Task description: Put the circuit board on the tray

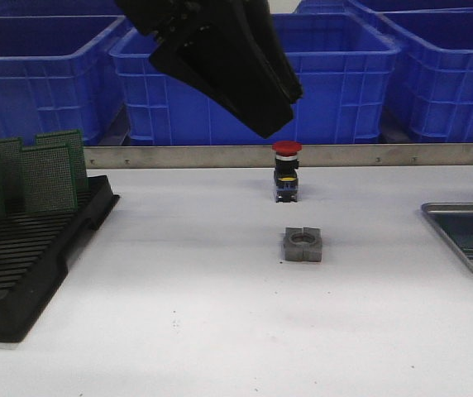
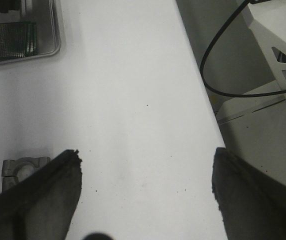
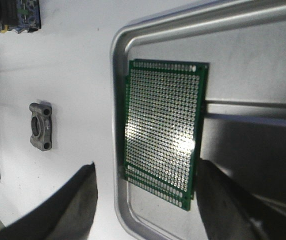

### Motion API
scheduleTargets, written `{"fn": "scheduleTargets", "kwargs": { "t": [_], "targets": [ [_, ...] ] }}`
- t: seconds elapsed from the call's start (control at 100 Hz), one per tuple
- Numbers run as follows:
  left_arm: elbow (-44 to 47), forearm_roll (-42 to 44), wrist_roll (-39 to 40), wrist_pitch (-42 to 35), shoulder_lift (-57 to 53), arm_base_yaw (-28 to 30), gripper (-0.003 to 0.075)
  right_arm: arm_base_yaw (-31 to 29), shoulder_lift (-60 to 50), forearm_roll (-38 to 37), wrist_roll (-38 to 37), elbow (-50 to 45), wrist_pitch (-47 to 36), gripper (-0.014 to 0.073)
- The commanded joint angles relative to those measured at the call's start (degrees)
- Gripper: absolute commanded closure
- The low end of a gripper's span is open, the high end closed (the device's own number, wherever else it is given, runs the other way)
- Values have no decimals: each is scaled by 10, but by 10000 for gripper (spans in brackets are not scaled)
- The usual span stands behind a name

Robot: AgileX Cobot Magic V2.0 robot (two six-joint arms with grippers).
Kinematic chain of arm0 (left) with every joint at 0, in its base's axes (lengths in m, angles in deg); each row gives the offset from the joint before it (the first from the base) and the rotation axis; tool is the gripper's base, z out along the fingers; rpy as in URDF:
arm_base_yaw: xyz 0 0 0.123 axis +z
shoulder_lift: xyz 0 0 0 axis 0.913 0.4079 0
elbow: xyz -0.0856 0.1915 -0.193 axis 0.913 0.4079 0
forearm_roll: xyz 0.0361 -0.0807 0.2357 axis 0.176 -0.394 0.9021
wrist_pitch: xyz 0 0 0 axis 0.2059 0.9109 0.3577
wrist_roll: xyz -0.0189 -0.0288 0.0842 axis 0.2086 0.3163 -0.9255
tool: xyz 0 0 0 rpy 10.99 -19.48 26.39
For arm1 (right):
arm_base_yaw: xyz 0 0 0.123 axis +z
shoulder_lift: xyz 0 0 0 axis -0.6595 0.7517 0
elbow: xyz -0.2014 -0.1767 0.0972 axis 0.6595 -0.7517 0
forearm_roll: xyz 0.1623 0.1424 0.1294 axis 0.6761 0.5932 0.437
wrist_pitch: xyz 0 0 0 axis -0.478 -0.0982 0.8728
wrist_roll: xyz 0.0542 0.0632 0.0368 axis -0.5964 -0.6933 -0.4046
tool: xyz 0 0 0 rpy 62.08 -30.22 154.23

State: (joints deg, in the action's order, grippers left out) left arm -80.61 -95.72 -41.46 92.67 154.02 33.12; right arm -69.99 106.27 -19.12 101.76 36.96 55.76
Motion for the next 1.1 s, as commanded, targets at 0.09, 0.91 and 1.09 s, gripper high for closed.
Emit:
{"fn": "scheduleTargets", "kwargs": {
  "t": [0.09, 0.91, 1.09],
  "targets": [
    [-17, -36, 1, 8, -29, -5, 204, -3, -43, 20, 3, 13, 21, 117],
    [-12, -40, 149, -146, -89, 69, 205, 104, -276, -19, 28, -17, -149, 117],
    [40, -40, 187, -237, -151, 136, 205, 120, -350, -26, 34, -63, -226, 117]
  ]
}}
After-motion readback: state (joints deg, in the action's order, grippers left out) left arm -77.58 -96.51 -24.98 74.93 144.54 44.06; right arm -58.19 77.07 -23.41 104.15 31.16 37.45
